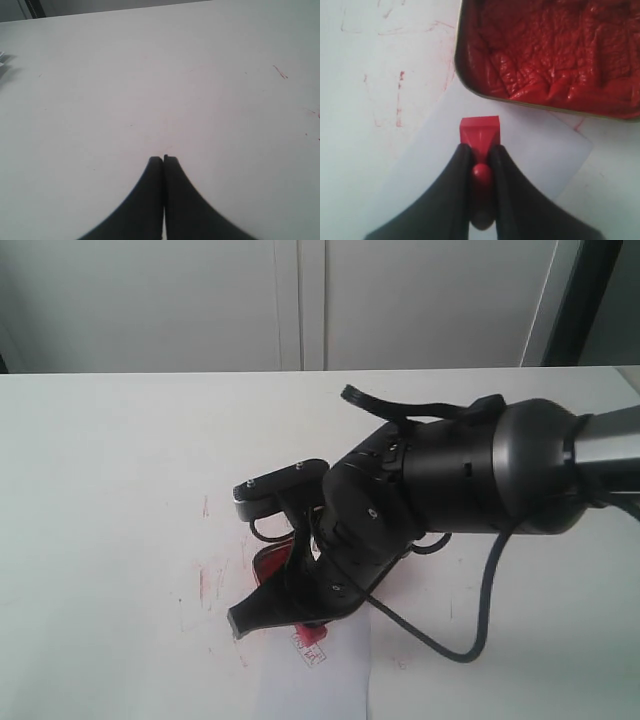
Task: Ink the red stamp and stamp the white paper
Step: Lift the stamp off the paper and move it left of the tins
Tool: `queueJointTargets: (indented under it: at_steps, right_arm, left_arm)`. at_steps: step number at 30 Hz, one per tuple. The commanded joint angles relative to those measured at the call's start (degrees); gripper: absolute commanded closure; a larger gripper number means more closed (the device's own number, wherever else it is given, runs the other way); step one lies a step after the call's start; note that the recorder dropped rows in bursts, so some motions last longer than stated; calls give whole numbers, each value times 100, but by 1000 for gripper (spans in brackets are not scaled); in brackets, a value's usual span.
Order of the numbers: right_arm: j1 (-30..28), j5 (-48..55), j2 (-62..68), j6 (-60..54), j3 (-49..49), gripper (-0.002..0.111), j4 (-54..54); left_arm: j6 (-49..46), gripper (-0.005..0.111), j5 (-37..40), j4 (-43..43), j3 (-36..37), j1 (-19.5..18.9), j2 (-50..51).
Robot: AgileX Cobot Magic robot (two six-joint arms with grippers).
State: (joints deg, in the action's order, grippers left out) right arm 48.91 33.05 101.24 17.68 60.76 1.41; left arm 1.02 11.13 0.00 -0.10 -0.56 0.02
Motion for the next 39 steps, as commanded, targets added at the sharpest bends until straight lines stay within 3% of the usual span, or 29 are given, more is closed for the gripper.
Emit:
queueJointTargets:
  at_steps: [1, 15, 24, 35, 39]
  right_arm:
    - [-21, -18, -291, 77, -17, 108, 108]
    - [-21, -215, -467, 148, -17, 108, 158]
    - [-54, -1279, -456, 148, -17, 108, -52]
    - [-850, -1430, 176, 148, 637, 108, -661]
    - [-1150, -797, 716, -900, 1334, 108, -1825]
  left_arm:
    - [22, 107, 0, -33, 10, 16, -2]
    - [22, 107, 0, -33, 10, 16, -2]
    - [22, 107, 0, -33, 10, 16, -2]
    - [22, 107, 0, -33, 10, 16, -2]
    - [22, 107, 0, -33, 10, 16, -2]
